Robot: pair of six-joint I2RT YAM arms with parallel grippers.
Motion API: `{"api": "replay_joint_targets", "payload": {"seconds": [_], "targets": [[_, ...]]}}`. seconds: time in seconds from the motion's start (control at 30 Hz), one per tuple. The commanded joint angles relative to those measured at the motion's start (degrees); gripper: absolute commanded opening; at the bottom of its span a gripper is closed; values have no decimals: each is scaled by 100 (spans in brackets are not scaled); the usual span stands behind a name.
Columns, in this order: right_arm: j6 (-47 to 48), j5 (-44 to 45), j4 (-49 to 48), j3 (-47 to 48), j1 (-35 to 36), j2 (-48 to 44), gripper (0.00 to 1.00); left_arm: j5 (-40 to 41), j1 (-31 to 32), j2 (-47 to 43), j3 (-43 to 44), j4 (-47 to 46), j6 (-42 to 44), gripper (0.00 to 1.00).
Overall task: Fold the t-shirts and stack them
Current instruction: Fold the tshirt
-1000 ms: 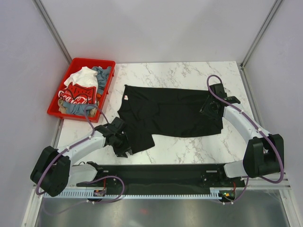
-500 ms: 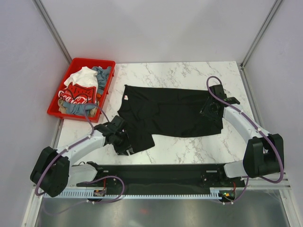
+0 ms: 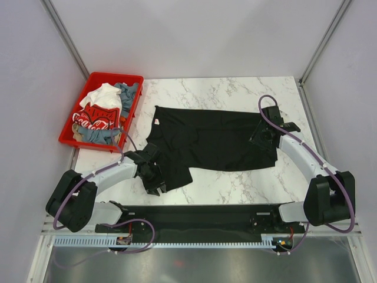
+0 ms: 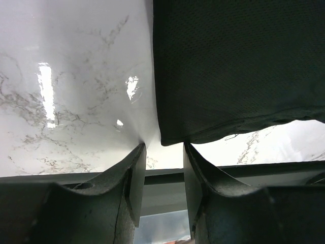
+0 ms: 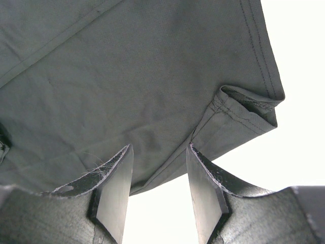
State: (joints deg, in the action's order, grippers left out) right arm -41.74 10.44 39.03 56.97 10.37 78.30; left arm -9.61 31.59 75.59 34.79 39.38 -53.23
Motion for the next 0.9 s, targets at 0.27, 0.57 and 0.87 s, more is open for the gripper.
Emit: {"api": "replay_joint_targets", "payload": {"seconds": [0.27, 0.57, 0.87], "targets": [[34, 116, -62, -54, 9, -245, 54, -15, 13, 61, 116, -53, -196, 43], [60, 117, -35, -81, 0, -377, 54, -15, 13, -659, 221, -53, -196, 43], [87, 116, 8, -54, 0, -386, 54, -15, 13, -1714, 134, -53, -196, 43]]}}
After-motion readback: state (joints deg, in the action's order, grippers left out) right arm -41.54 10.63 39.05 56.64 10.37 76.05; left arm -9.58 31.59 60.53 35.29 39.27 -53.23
